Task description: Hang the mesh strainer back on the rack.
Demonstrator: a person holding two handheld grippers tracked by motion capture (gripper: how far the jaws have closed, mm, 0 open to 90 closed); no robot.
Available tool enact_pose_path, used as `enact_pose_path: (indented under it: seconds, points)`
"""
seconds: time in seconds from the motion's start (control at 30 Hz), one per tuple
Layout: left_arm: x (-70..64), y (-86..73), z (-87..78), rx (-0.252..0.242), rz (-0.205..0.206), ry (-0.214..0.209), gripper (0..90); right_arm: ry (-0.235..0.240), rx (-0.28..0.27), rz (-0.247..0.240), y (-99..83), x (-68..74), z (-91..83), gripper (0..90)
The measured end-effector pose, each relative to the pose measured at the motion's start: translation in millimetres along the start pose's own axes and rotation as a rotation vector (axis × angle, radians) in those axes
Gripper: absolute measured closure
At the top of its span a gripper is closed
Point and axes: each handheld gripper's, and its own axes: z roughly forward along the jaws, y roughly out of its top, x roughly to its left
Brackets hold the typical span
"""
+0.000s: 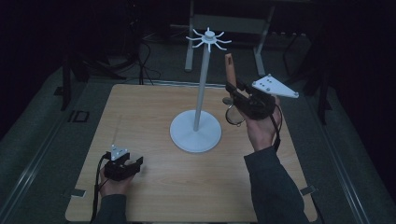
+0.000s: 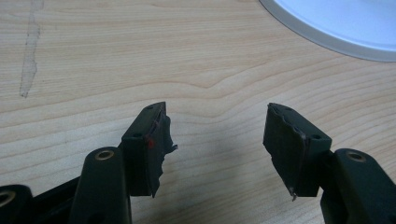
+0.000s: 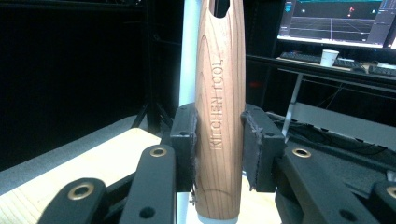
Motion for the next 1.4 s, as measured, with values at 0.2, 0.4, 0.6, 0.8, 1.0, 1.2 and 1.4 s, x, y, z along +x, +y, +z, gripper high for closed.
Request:
enact_pose_path:
  seconds: [0.2, 0.4, 0.6, 0.8, 1.0, 1.2, 1.4]
  points:
    - [-0.1, 0.1, 0.1, 0.000, 0.000, 0.000, 40.4, -0.003, -0.010, 0.009, 1.8, -1.0, -0.5, 68.1]
    - [-0.3, 0.0, 0.0, -0.001, 0.000, 0.001, 40.4, -0.002, -0.023, 0.022, 4.9, -2.6, -1.1, 68.0]
    - [0.0, 0.0, -0.3, -0.004, -0.001, 0.000, 40.4, -0.002, -0.033, 0.041, 6.7, -4.7, -1.3, 68.1]
    - [-0.3, 0.0, -0.2, -0.002, -0.001, 0.000, 40.3, 0.002, -0.043, 0.057, 8.4, -7.5, -1.0, 68.1]
    - [-0.3, 0.0, 0.0, -0.001, 0.000, 0.000, 40.4, 0.009, -0.057, 0.081, 10.6, -10.1, -0.6, 68.0]
    - [-0.3, 0.0, 0.1, -0.002, 0.000, 0.000, 40.3, 0.017, -0.062, 0.084, 13.7, -9.9, 0.9, 68.1]
    - [-0.7, -0.1, 0.4, -0.003, 0.001, 0.000, 40.3, 0.031, -0.061, 0.077, 14.9, -7.1, 1.4, 68.0]
